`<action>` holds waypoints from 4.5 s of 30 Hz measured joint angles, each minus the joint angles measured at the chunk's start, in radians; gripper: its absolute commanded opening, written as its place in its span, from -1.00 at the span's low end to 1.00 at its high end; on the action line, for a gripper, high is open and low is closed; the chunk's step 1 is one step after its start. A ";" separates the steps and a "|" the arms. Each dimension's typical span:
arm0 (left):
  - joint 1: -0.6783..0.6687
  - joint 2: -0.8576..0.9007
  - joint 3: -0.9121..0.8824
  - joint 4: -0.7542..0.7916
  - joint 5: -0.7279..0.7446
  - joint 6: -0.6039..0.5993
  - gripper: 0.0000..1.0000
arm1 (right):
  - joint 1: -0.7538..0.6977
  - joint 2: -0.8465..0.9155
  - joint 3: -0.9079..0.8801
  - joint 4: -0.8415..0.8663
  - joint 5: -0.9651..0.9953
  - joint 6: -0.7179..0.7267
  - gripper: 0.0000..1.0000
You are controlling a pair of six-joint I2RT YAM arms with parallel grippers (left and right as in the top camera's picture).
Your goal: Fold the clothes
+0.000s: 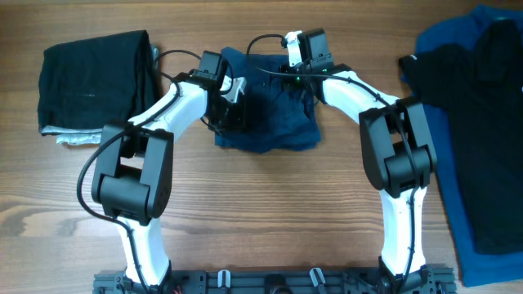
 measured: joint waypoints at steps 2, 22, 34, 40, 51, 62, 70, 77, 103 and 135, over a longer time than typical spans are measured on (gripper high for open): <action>-0.005 -0.011 0.000 -0.004 -0.004 0.000 -0.92 | -0.005 -0.034 -0.003 -0.025 0.031 -0.001 -0.89; -0.207 0.002 0.021 0.225 0.022 -0.039 -0.92 | -0.064 -0.065 -0.004 -0.073 -0.100 -0.091 -0.91; -0.197 0.148 0.031 0.289 0.244 -0.068 -0.92 | -0.094 0.004 0.004 -0.041 -0.184 -0.063 -0.92; -0.190 0.145 0.031 0.281 0.274 -0.067 -0.92 | -0.096 0.006 0.006 -0.048 -0.190 -0.063 -0.91; -0.018 -0.260 0.029 0.084 -0.031 -0.066 -0.92 | -0.132 -0.212 -0.008 -0.420 -0.204 -0.060 -0.91; 0.050 -0.042 0.017 0.099 -0.132 -0.066 -0.92 | -0.100 -0.326 -0.170 -0.656 -0.288 -0.114 -0.89; 0.050 0.017 0.014 0.144 -0.128 -0.068 -0.92 | -0.100 -0.327 -0.415 -0.470 -0.320 -0.053 -0.91; 0.050 -0.108 0.013 0.156 -0.132 -0.069 -0.92 | -0.098 -0.358 -0.302 -0.640 -0.309 -0.029 0.28; 0.100 -0.372 -0.150 -0.167 -0.259 -0.224 -0.92 | -0.066 -0.266 -0.171 0.144 0.011 0.080 -0.91; -0.010 -0.153 -0.456 0.886 -0.510 -0.440 -0.90 | -0.079 -0.125 -0.105 -0.848 -0.306 0.164 -0.91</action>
